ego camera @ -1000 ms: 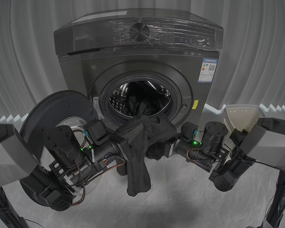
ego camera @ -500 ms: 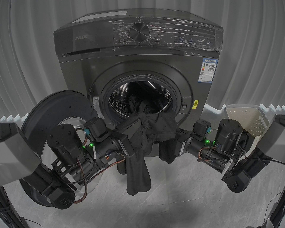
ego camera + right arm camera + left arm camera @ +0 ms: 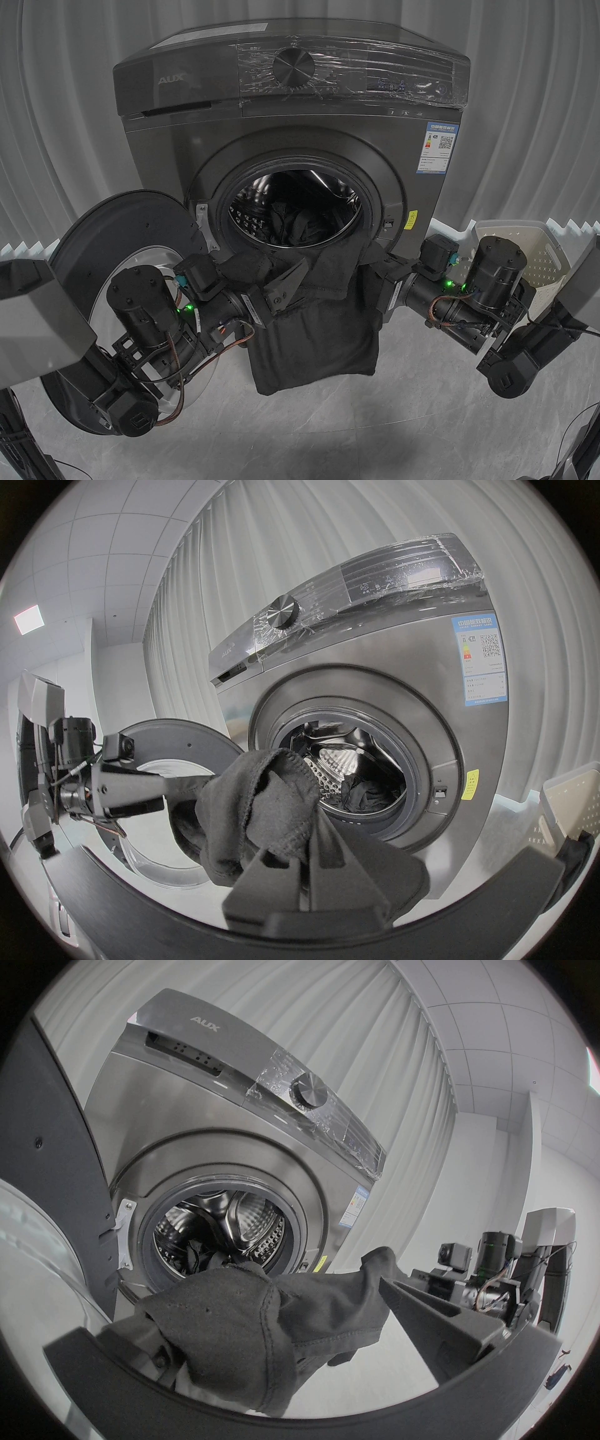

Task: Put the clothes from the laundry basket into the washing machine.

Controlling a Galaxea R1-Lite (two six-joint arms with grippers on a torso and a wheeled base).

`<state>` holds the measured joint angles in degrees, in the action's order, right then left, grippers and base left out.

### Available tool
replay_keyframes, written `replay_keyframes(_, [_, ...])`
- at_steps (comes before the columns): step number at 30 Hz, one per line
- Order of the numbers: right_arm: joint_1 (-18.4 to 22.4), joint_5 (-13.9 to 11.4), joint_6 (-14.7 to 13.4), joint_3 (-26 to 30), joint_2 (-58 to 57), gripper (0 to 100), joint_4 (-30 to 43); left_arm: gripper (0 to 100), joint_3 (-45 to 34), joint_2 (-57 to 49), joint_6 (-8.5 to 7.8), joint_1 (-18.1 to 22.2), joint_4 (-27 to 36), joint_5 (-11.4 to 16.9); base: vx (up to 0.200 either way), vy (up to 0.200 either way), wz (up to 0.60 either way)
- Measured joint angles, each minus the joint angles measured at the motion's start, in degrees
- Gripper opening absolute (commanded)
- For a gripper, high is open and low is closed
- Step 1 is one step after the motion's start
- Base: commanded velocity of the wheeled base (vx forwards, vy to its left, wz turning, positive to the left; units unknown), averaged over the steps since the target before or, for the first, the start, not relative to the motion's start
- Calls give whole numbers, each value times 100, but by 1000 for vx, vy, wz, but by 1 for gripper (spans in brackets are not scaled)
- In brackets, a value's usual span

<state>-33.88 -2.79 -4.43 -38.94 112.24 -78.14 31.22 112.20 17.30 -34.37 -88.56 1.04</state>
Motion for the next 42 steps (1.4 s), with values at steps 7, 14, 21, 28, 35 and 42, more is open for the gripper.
replay_keyframes(7, [43,74,2,-54,-48,0,16,100,-2,227,-15,17,-9,-26,0,0,0])
replay_keyframes(14, [347,124,-2,-56,-69,0,66,100,83,408,2,85,-11,-210,0,0,0])
replay_keyframes(21, [458,123,-4,-23,-141,0,85,100,111,461,27,149,-15,-226,0,0,0])
replay_keyframes(28, [306,121,2,-45,-210,0,85,100,17,605,-12,124,-22,-223,0,0,0])
replay_keyframes(35, [249,197,-4,-152,-227,0,99,100,-223,858,-74,113,-22,-174,0,0,0])
replay_keyframes(42, [240,388,-4,-360,-227,0,241,100,-236,1156,-367,85,-28,-99,0,0,0])
